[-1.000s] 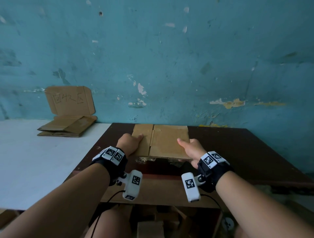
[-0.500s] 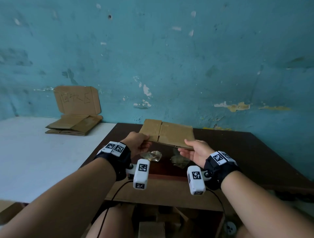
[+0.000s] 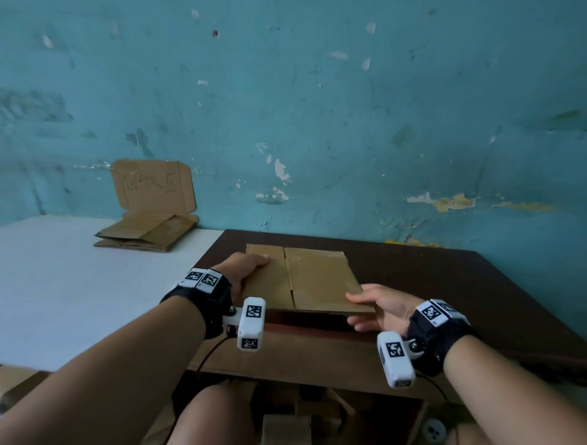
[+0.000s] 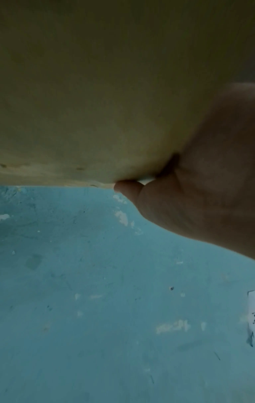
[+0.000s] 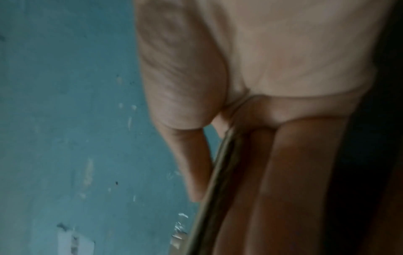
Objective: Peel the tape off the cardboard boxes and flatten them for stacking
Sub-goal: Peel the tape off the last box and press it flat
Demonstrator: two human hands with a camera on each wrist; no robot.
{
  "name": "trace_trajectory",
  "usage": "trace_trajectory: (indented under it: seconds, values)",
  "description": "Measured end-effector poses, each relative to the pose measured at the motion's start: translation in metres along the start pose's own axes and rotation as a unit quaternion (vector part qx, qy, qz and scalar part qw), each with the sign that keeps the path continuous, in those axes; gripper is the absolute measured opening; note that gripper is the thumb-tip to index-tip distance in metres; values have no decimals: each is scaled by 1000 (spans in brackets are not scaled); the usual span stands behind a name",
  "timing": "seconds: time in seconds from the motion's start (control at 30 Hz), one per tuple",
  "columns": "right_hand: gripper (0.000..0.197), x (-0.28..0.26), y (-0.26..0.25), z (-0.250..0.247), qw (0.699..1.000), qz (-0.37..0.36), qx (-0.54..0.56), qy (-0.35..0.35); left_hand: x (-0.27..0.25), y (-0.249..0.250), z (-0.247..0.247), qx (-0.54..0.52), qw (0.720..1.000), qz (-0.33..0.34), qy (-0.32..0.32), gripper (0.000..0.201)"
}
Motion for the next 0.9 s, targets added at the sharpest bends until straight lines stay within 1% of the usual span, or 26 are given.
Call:
trace_trajectory:
  seconds: [0.07, 0.13, 0.17, 0.27, 0.33, 0.37, 0.4, 0.5, 0.53, 0.57, 0.63, 0.67, 0.77, 0.9]
  values:
    - [36, 1, 5, 0, 999, 15, -25, -14, 0, 1, 0, 30, 999, 9, 7, 39]
    - [48, 7, 5, -8, 999, 17, -24, 19, -1, 0, 5, 60, 998, 12, 0, 39]
    - [51, 11, 2, -14, 999, 9, -20, 46, -1, 0, 8, 65, 998, 13, -5, 40]
    - [50, 18, -10, -22, 994, -19, 13, 104, -1, -1, 13, 70, 997, 14, -5, 39]
    - [50, 20, -13, -20, 994, -20, 6, 112, 0, -1, 15, 72, 997, 15, -5, 40]
    - [53, 23, -14, -18, 993, -21, -10, 115, 1, -2, 15, 72, 997, 15, -7, 39]
    - [59, 24, -15, -18, 992, -27, -31, 122, 2, -3, 15, 72, 997, 13, -8, 39]
    - [93, 45, -11, -31, 989, -41, -52, 133, 4, -7, 14, 66, 998, 4, -21, 40]
    - [94, 46, -10, -30, 989, -39, -45, 135, 4, -8, 13, 64, 998, 1, -24, 41]
    - [85, 42, -12, -28, 987, -37, -36, 149, 4, -9, 12, 61, 998, -3, -27, 41]
    - [64, 32, -16, -19, 988, -27, -16, 149, 3, -13, 12, 51, 998, -15, -35, 42]
    - [59, 30, -18, -17, 989, -30, -8, 143, 1, -14, 11, 48, 998, -20, -37, 41]
    - [56, 27, -20, -18, 991, -35, -7, 133, -4, -16, 10, 48, 998, -21, -45, 36]
    - [67, 14, -16, -29, 994, -51, 14, 91, -13, -6, 0, 57, 997, 17, -44, 30]
Point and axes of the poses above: each hand's wrist, its own x-axis towards the middle knuckle, its own z-axis out of the palm, y = z × x, the point moved 10 cm from there along x, towards the middle knuckle, and after that the axes turned 6 degrees about y, right-handed, at the moved point
